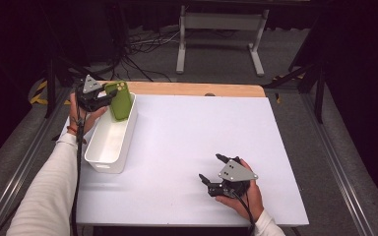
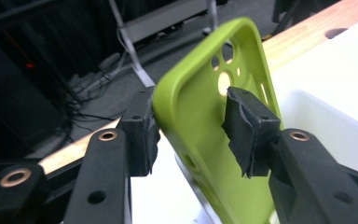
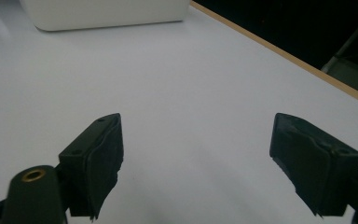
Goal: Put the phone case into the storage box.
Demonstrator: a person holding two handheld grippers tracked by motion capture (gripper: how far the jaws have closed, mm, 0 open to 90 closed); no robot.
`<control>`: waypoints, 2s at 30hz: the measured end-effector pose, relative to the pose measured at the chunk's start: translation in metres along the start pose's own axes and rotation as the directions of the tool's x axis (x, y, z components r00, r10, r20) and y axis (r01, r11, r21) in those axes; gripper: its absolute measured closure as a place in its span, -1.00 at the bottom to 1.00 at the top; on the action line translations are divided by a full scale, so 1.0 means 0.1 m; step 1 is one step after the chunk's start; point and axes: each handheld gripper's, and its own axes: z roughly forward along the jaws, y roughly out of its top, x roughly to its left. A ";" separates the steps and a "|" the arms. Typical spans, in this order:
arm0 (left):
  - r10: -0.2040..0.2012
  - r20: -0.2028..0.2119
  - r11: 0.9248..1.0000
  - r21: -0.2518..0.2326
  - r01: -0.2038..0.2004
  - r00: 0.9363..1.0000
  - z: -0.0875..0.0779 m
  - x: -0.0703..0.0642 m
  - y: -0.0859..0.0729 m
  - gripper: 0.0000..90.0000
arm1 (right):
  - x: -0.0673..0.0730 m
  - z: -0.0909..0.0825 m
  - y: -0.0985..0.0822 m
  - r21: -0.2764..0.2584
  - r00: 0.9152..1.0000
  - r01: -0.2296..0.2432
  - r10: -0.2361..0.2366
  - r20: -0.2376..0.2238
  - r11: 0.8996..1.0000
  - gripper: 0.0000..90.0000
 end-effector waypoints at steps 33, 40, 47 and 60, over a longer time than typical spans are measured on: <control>-0.005 0.014 0.999 -0.050 0.005 1.000 -0.27 -0.04 0.05 0.17 | 0.01 -0.05 0.05 -0.028 1.000 0.010 -0.010 0.006 1.000 -0.60; 0.008 0.016 0.997 -0.078 -0.006 1.000 -0.37 -0.11 0.09 0.08 | 0.00 -0.06 0.06 -0.035 1.000 0.013 -0.013 0.008 0.999 -0.60; 0.022 0.020 0.994 -0.104 -0.020 1.000 -0.47 -0.18 0.13 -0.09 | -0.01 -0.07 0.07 -0.045 1.000 0.014 -0.013 0.017 0.999 -0.60; 0.011 0.040 0.991 -0.135 -0.006 0.999 -0.65 -0.28 0.12 -0.42 | -0.03 -0.10 0.09 -0.062 0.999 0.007 -0.004 0.034 0.998 -0.60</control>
